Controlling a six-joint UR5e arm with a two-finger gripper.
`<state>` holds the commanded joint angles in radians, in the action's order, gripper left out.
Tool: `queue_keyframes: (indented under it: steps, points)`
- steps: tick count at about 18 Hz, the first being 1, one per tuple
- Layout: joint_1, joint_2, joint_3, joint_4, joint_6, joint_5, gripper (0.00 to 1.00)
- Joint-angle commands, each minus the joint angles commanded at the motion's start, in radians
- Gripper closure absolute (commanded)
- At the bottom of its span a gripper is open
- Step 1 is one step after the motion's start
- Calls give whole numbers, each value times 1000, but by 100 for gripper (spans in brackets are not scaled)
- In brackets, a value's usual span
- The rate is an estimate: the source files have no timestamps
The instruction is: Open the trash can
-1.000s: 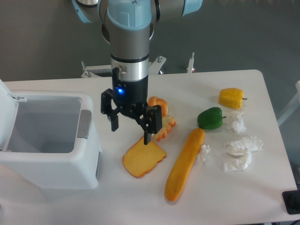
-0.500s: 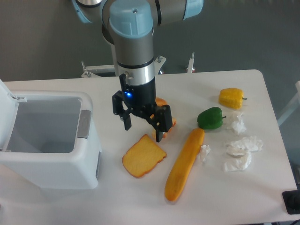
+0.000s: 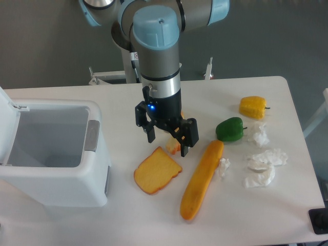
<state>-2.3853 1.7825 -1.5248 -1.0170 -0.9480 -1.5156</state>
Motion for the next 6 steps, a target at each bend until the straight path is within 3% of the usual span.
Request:
queue_keyframes:
  steps: [6]
  points:
    - [3,2,-6,0,0,0,0]
